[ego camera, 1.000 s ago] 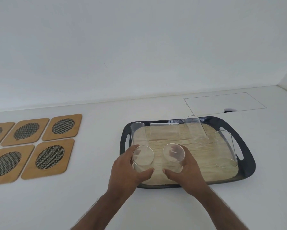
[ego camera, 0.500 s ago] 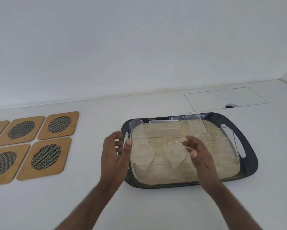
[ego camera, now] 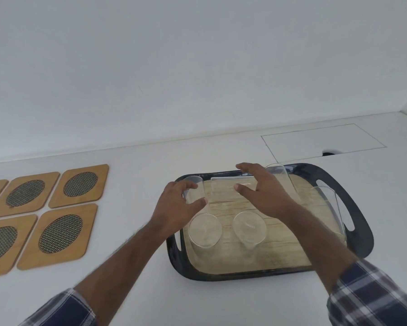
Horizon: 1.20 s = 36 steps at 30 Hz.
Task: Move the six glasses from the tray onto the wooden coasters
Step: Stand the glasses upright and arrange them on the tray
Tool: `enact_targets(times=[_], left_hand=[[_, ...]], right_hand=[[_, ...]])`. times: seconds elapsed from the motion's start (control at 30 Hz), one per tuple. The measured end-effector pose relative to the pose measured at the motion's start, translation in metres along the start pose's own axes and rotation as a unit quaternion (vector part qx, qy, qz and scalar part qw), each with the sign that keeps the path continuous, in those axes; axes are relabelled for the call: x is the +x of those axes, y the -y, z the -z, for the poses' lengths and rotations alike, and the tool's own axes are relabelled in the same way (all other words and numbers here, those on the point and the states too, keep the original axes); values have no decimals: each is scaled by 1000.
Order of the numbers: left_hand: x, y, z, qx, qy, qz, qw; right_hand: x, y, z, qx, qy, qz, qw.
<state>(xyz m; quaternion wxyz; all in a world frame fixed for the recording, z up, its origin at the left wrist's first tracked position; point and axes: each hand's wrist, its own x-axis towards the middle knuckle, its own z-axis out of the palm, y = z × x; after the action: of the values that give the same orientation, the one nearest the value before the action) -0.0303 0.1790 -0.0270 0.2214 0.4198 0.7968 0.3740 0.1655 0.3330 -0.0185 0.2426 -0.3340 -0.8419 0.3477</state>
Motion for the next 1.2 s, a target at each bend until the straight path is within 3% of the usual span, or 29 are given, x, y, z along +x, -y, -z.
enact_targets(times=[0.1, 0.33, 0.47, 0.6, 0.97, 1.2], left_hand=[[6, 8, 2, 15, -1, -9, 1000], [15, 19, 2, 71, 81, -54, 993], [23, 19, 8, 110, 165, -87, 976], [27, 18, 5, 139, 169, -91, 972], [20, 27, -15, 140, 103, -88, 981], [18, 28, -20, 100, 84, -74, 989]], right_hand=[[8, 0, -6, -43, 37, -7, 998], [23, -5, -9, -179, 146, -18, 973], [31, -2, -13, -282, 159, 7, 946], [39, 3, -25, -347, 164, 3, 924], [32, -7, -44, -280, 82, -59, 955], [23, -20, -30, 13, -53, -95, 994]])
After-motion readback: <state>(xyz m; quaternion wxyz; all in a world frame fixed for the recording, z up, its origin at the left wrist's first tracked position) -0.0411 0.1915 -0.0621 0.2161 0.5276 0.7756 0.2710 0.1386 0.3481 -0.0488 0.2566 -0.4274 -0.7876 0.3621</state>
